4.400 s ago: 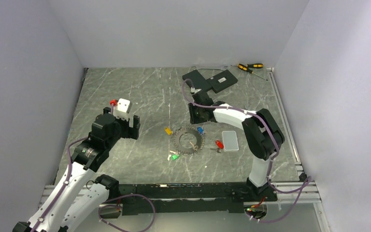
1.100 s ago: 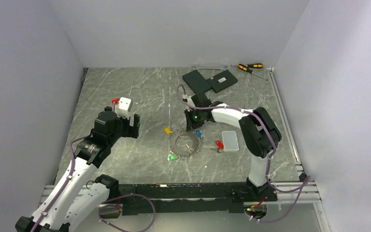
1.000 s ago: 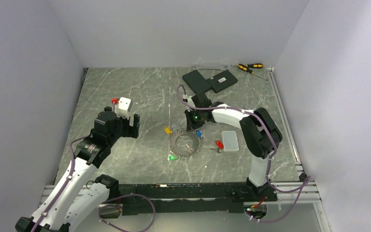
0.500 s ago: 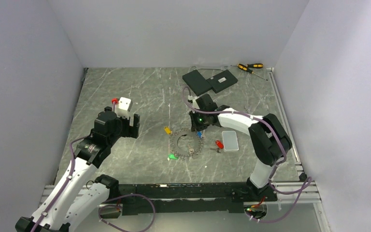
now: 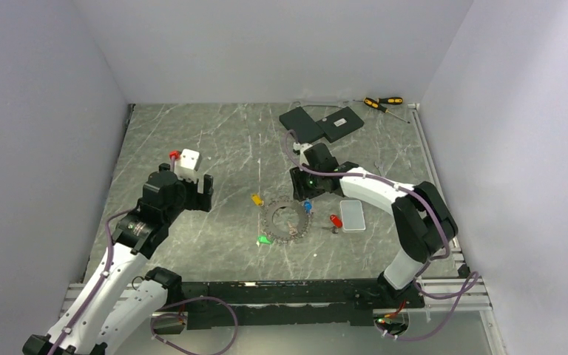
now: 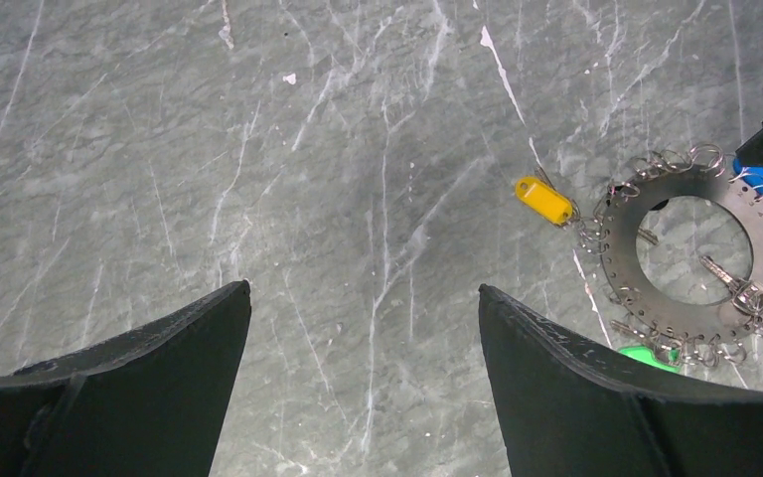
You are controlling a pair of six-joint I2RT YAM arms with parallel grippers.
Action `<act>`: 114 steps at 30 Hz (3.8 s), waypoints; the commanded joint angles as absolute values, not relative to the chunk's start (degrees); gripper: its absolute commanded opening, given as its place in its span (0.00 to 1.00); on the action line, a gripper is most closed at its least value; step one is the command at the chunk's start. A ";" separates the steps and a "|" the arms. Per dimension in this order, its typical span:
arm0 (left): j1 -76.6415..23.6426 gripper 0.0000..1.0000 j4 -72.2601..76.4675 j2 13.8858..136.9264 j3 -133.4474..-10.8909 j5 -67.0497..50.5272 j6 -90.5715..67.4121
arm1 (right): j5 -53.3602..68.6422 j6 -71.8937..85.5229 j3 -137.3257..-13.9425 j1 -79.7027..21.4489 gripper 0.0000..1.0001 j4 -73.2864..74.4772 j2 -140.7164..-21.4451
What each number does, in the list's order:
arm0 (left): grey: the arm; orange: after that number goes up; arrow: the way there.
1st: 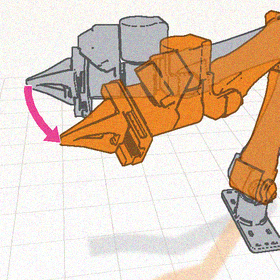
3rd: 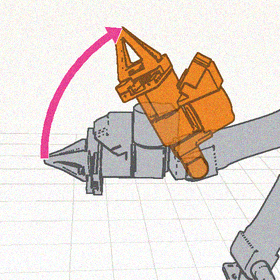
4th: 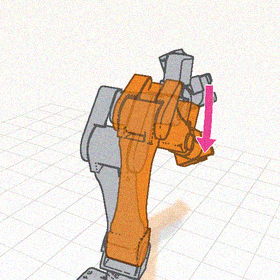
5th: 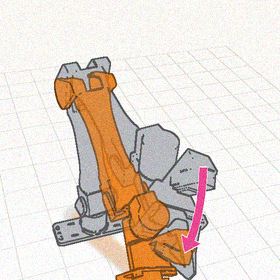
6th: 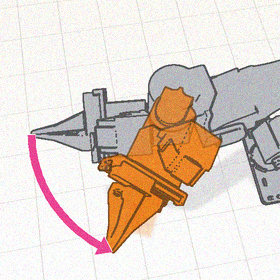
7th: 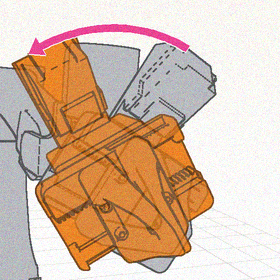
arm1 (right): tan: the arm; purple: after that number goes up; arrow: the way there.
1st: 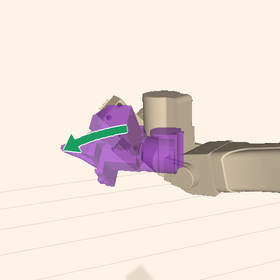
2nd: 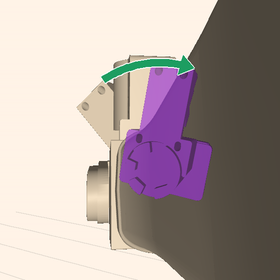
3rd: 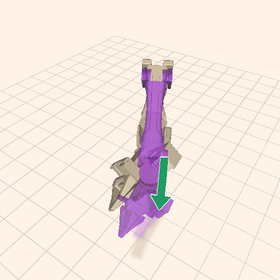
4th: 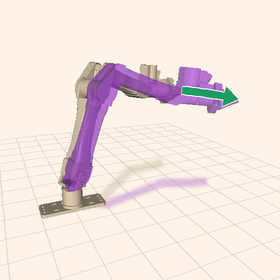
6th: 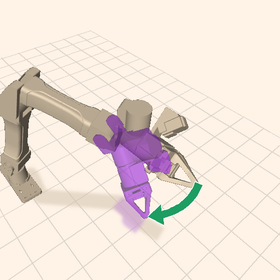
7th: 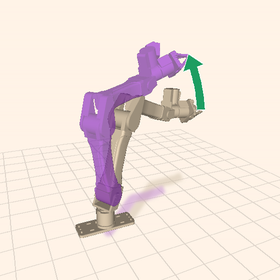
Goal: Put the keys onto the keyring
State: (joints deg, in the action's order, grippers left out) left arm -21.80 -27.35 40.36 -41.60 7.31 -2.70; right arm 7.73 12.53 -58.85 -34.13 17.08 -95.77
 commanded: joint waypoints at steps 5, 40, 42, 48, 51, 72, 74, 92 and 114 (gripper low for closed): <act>-21.53 0.89 -26.50 39.21 -44.03 5.97 -3.16 | 3.59 4.27 -63.77 -38.86 0.54 18.17 -92.55; -21.53 0.89 -26.23 38.08 -43.68 5.98 -3.17 | -6.63 -3.89 -74.91 -44.38 0.40 26.30 -109.82; -21.53 0.89 -26.26 38.14 -43.68 5.85 -3.18 | -6.67 -3.95 -74.67 -44.37 0.40 26.09 -110.01; -21.53 0.89 -26.24 38.31 -43.68 5.78 -3.25 | -7.03 -4.04 -74.09 -44.29 0.31 25.79 -111.29; -21.53 0.89 -26.20 38.27 -43.73 5.80 -3.25 | -6.56 -4.13 -73.94 -44.30 0.26 25.84 -111.59; -21.53 0.89 -26.33 37.86 -43.68 5.80 -3.21 | -2.46 -3.77 -71.90 -43.58 0.00 23.77 -110.21; -21.53 0.89 -26.34 37.73 -43.68 5.86 -3.16 | -1.82 -3.82 -71.25 -43.59 0.00 23.03 -108.98; -21.53 0.89 -26.70 36.92 -43.68 6.14 -3.16 | 5.40 1.75 -65.75 -43.15 0.00 17.67 -95.70; -21.53 0.89 -26.92 35.95 -43.68 5.35 -3.16 | 1.20 1.79 -68.20 -43.07 0.31 20.75 -100.79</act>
State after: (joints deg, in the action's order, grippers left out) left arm -21.80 -27.64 36.51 -41.60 6.24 -2.74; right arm 4.84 1.69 -65.28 -43.31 19.75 -98.04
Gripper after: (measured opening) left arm 0.894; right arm 0.283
